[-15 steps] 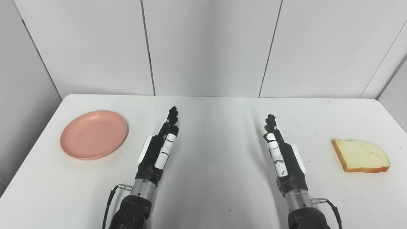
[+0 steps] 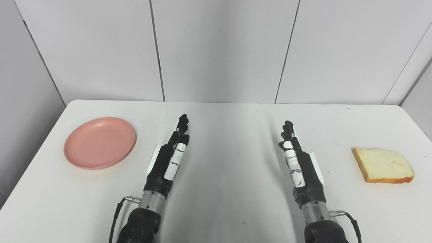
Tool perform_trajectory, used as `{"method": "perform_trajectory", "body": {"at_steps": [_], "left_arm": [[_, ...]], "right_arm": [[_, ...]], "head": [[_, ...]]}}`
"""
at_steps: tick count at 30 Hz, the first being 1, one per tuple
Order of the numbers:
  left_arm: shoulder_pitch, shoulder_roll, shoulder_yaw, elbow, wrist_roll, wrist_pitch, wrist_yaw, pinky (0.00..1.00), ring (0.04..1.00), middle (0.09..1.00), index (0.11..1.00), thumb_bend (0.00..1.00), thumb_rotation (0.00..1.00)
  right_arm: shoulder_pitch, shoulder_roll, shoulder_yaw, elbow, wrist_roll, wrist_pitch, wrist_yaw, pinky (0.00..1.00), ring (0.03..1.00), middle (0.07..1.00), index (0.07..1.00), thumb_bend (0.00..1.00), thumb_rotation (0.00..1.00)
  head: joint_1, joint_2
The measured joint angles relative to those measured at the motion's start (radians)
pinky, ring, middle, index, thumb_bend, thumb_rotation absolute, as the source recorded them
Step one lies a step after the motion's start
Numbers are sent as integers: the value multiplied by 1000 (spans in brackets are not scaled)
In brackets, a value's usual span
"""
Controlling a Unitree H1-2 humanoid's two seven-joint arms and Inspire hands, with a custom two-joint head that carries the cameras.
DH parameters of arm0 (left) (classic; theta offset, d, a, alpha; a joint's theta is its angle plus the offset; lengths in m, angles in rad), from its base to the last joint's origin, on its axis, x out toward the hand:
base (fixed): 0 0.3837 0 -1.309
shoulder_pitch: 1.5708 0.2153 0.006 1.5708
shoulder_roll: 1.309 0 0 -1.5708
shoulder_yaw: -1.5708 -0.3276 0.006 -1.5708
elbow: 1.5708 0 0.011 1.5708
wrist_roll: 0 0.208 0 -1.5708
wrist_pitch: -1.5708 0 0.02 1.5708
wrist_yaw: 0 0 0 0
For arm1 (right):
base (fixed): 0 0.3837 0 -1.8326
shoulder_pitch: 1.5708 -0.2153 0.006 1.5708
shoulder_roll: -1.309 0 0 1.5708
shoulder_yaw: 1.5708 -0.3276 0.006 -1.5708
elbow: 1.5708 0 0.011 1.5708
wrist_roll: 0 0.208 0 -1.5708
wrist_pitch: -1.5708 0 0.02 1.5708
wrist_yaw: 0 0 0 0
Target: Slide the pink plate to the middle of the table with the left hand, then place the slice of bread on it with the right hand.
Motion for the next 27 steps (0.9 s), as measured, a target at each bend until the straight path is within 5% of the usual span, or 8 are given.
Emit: {"method": "perform_trajectory", "body": {"at_steps": [5, 12, 19, 27], "left_arm": [[0, 0, -1, 0, 1, 0, 2, 943, 999, 1000, 1000, 590, 1000], [0, -16, -12, 5, 60, 0, 32, 916, 970, 999, 999, 581, 1000], [-1, -75, -38, 51, 136, 2, 74, 940, 991, 1000, 1000, 571, 1000], [-11, -100, -33, 112, 157, 1, 111, 957, 978, 991, 994, 692, 1000]], "right_arm": [[0, -1, 0, 0, -8, 0, 0, 960, 985, 996, 993, 305, 1000], [1, -5, -22, 1, 47, -1, 5, 1000, 1000, 1000, 1000, 295, 1000], [-1, -47, -50, 52, 125, -62, 37, 1000, 1000, 1000, 1000, 299, 1000], [-2, -63, -51, 52, 131, -71, 38, 1000, 1000, 1000, 1000, 234, 1000]], "head": [[5, 2], [174, -28], [255, -55], [284, -63]]}}
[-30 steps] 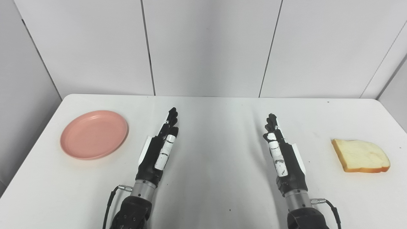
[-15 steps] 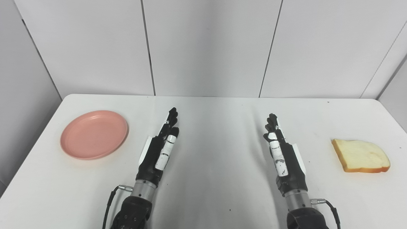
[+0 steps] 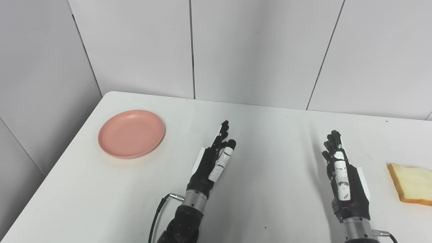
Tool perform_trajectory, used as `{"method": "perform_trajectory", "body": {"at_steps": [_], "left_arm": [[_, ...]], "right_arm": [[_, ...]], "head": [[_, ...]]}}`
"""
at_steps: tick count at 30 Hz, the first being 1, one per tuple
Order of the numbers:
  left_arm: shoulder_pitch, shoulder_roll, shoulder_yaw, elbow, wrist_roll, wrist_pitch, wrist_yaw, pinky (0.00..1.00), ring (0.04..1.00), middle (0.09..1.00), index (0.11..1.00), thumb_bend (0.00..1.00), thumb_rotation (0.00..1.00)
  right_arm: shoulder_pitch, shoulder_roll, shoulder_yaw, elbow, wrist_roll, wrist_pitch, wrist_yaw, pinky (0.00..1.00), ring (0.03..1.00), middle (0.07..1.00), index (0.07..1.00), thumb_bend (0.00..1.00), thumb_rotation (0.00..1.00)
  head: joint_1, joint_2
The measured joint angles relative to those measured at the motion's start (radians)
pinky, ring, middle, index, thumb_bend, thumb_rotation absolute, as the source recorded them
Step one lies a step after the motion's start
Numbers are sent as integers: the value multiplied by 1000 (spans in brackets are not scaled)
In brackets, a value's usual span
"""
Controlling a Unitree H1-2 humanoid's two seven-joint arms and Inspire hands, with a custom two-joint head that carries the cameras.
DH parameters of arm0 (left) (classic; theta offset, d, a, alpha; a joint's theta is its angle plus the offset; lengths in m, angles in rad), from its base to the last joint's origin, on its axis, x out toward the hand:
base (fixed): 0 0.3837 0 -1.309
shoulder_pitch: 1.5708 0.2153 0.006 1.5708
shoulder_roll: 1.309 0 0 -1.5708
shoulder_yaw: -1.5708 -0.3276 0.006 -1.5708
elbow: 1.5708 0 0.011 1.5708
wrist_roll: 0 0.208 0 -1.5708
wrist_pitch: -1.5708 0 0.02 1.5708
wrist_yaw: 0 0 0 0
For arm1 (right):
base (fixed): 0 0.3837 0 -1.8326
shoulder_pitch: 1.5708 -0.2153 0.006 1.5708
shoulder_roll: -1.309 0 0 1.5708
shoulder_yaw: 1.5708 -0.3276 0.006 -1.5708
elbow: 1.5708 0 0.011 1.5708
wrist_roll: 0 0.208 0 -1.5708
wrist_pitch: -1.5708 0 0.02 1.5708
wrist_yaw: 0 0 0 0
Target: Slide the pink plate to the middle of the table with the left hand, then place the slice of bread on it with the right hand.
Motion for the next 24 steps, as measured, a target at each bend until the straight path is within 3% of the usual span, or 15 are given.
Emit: {"method": "perform_trajectory", "body": {"at_steps": [10, 20, 24], "left_arm": [[-2, 0, -2, -2, -8, 1, -5, 944, 978, 993, 996, 694, 1000], [-2, 2, -6, -53, -4, 3, -6, 933, 967, 993, 985, 626, 1000], [-2, 7, 0, -102, -5, 32, -12, 904, 956, 986, 982, 704, 1000]], "right_arm": [[-3, 7, 3, -37, -4, 16, -6, 1000, 1000, 1000, 1000, 194, 1000], [10, 22, 18, -87, -3, 41, -6, 1000, 1000, 1000, 1000, 205, 1000], [12, 31, 20, -88, -4, 41, -8, 1000, 1000, 1000, 1000, 200, 1000]], "head": [[5, 3], [83, 5], [92, 0]]}}
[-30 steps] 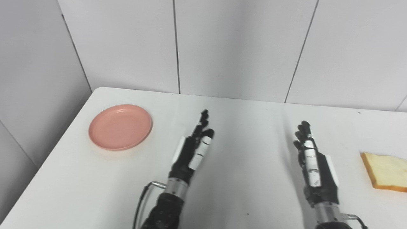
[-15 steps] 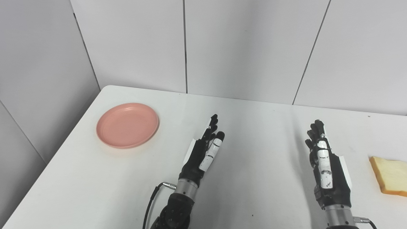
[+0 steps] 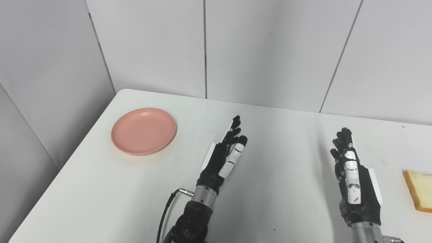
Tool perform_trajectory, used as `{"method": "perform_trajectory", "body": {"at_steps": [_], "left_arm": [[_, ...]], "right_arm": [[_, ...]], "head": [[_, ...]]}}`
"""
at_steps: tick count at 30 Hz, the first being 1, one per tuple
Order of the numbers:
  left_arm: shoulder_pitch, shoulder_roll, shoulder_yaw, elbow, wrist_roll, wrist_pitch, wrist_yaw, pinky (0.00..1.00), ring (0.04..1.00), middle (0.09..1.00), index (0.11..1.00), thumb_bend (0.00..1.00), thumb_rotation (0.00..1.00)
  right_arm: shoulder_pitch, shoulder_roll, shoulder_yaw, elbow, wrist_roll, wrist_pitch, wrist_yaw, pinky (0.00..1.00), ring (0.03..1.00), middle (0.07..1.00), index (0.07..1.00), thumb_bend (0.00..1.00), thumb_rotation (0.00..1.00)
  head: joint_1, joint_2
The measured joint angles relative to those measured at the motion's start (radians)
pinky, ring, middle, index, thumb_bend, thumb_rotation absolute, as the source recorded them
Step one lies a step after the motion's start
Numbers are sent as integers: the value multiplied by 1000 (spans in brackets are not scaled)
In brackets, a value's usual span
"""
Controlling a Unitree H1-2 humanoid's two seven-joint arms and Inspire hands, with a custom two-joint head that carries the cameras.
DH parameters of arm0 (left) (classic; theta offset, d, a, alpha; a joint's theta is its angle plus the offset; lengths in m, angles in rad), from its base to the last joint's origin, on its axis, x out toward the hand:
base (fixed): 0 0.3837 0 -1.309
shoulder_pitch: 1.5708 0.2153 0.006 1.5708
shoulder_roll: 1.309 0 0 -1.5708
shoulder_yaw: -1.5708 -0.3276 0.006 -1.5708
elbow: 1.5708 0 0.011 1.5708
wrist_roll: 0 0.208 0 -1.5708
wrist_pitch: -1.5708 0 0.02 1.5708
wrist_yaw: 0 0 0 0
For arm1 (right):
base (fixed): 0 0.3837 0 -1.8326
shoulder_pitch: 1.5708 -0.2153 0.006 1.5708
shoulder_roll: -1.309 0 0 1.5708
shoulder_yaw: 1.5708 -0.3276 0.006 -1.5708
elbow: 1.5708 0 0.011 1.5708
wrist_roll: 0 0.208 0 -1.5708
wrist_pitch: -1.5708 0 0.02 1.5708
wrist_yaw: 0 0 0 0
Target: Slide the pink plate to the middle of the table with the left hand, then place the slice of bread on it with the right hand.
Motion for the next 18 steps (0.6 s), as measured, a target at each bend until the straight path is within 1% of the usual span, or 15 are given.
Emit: {"method": "perform_trajectory", "body": {"at_steps": [2, 6, 10, 12, 14, 16, 18], "left_arm": [[-2, 3, 8, -13, -3, 12, -7, 902, 957, 984, 979, 730, 1000], [-11, 17, 25, -67, -15, 54, -29, 914, 963, 983, 980, 708, 1000], [-56, 32, 52, -118, -56, 56, -38, 939, 967, 980, 971, 705, 980], [-87, 41, 74, -146, -97, 71, -55, 940, 967, 979, 970, 708, 976], [-110, 60, 87, -170, -121, 86, -71, 947, 971, 984, 982, 686, 967], [-131, 83, 103, -197, -154, 102, -84, 993, 997, 998, 998, 689, 959], [-153, 104, 126, -225, -174, 128, -92, 998, 999, 1000, 1000, 700, 984]], "right_arm": [[2, 2, 1, 0, -7, 0, -3, 1000, 1000, 1000, 1000, 200, 1000], [2, 3, -1, 0, -8, 0, -5, 1000, 1000, 1000, 1000, 216, 1000], [2, 4, -2, 2, -4, 0, -5, 1000, 1000, 1000, 1000, 228, 1000], [1, 4, -2, 2, -5, 0, -5, 1000, 1000, 1000, 1000, 228, 1000], [1, 5, -2, 2, -6, 0, -5, 1000, 1000, 1000, 1000, 228, 1000], [1, 5, -3, 1, -6, 0, -7, 1000, 1000, 1000, 1000, 221, 1000], [0, 6, -5, 1, -6, 2, -11, 1000, 1000, 1000, 1000, 218, 1000]], "head": [[5, -3], [12, -9], [18, -12], [23, -14], [28, -15], [31, -17], [32, -17]]}}
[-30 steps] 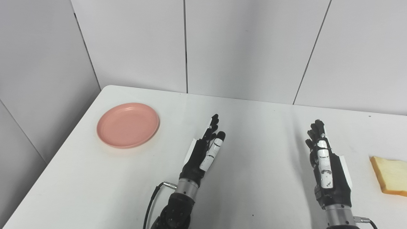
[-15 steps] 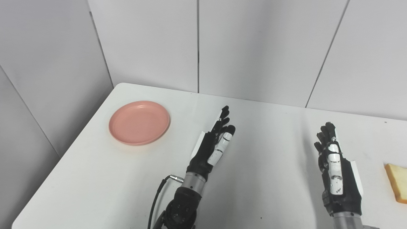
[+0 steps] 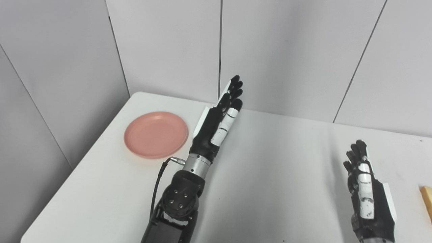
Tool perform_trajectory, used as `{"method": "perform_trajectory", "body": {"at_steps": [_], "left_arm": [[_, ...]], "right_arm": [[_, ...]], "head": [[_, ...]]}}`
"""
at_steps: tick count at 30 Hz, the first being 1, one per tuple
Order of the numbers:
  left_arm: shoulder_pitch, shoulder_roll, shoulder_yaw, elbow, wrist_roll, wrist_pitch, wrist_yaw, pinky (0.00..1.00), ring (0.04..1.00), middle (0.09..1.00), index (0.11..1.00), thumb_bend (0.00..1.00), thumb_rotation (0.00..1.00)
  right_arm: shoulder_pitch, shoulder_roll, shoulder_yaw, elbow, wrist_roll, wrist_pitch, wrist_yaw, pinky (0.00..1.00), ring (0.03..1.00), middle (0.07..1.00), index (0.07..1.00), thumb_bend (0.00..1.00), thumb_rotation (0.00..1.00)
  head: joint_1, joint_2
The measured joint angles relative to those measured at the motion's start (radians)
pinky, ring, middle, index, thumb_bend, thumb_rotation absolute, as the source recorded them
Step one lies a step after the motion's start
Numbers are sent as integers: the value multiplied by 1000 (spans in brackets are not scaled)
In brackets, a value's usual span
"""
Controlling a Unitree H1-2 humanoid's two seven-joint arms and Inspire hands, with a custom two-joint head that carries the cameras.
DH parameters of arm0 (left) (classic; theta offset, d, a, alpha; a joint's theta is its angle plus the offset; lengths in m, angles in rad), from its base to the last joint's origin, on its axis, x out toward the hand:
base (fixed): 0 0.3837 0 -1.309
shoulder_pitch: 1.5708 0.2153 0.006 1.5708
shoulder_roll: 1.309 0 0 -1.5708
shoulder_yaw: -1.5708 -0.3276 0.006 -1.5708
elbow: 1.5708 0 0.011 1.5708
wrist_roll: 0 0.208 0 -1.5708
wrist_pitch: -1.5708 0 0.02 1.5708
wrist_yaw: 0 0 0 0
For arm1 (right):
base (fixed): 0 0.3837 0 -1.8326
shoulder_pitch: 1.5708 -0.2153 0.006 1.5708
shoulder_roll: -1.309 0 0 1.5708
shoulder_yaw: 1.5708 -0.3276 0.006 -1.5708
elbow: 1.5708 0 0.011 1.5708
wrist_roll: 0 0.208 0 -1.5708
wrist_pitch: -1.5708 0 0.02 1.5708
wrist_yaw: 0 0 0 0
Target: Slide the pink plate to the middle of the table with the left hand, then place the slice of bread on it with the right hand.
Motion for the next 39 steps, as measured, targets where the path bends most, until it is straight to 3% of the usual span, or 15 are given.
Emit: {"method": "perform_trajectory", "body": {"at_steps": [3, 7, 11, 17, 26, 34, 39], "left_arm": [[-18, 43, 16, -31, 9, 26, -2, 1000, 1000, 1000, 1000, 716, 986], [-49, 61, 96, -72, -41, 98, 12, 990, 975, 990, 995, 682, 955], [-62, 81, 138, -94, -67, 111, 25, 996, 985, 997, 1000, 677, 997], [-73, 138, 203, -93, -71, 141, 39, 959, 970, 980, 980, 707, 983], [-70, 187, 308, -32, -124, 131, 65, 899, 939, 954, 948, 710, 973], [-40, 243, 367, 40, -179, 97, 65, 948, 959, 959, 959, 724, 973], [-10, 248, 388, 60, -212, 97, 65, 949, 965, 962, 957, 738, 978]], "right_arm": [[-1, 2, 1, -1, -1, 2, -3, 1000, 1000, 1000, 1000, 223, 1000], [-1, 2, 2, -4, 2, 9, -3, 1000, 1000, 1000, 1000, 211, 1000], [-1, 1, 6, -13, -8, 29, -4, 1000, 1000, 1000, 1000, 216, 1000], [-1, 5, 8, -35, -17, 48, -5, 1000, 1000, 1000, 1000, 208, 1000], [-1, 10, 10, -42, -16, 67, -4, 1000, 1000, 1000, 1000, 191, 1000], [-1, 10, 9, -57, -16, 74, -5, 1000, 1000, 1000, 1000, 191, 1000], [-1, 10, 9, -70, -25, 79, -5, 1000, 1000, 1000, 1000, 190, 1000]], "head": [[5, 2], [6, 5], [6, 6], [6, 11], [9, 17], [8, 21], [11, 23]]}}
